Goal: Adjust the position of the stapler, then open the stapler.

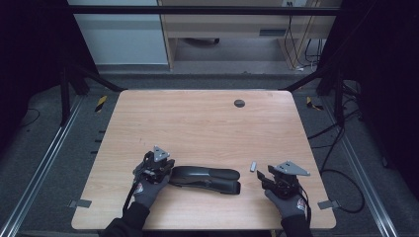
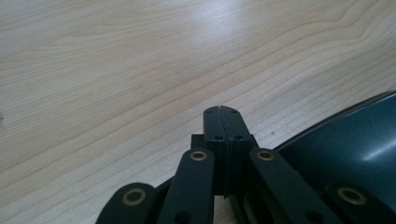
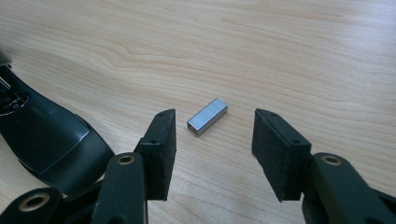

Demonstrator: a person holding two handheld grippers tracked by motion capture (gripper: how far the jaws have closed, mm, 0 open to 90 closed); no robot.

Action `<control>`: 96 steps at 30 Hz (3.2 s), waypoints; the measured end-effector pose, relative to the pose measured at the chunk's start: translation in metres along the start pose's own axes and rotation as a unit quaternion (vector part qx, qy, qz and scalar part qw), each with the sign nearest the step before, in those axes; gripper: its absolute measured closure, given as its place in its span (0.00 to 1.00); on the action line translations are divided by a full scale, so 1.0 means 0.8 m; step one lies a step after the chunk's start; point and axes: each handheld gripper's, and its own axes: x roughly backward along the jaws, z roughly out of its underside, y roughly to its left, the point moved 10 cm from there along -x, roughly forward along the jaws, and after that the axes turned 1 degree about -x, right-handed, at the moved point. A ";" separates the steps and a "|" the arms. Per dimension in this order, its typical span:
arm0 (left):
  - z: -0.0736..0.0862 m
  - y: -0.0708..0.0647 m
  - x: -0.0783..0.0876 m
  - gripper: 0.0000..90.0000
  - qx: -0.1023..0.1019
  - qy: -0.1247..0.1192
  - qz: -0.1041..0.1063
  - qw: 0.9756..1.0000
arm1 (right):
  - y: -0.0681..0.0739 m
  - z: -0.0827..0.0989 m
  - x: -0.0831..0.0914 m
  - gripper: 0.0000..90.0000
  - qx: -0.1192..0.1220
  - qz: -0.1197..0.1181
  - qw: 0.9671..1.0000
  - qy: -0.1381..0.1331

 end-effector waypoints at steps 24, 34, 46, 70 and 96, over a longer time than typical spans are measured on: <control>0.011 -0.006 0.008 1.00 -0.006 0.016 0.016 1.000 | 0.001 0.003 -0.002 0.54 0.004 -0.005 1.000 0.009; 0.020 -0.019 0.021 1.00 -0.034 0.023 0.019 0.999 | 0.004 0.004 -0.001 0.54 -0.001 -0.010 1.000 0.011; 0.013 -0.016 0.035 0.98 -0.045 0.007 0.003 0.999 | 0.003 0.003 0.002 0.54 0.002 -0.010 1.000 0.004; -0.033 -0.030 0.090 0.78 -0.062 -0.078 0.016 0.995 | -0.003 -0.001 0.009 0.50 -0.003 -0.007 1.000 -0.007; -0.059 -0.066 0.129 0.47 -0.106 -0.089 0.056 0.989 | -0.013 -0.002 0.015 0.48 -0.012 -0.001 1.000 -0.013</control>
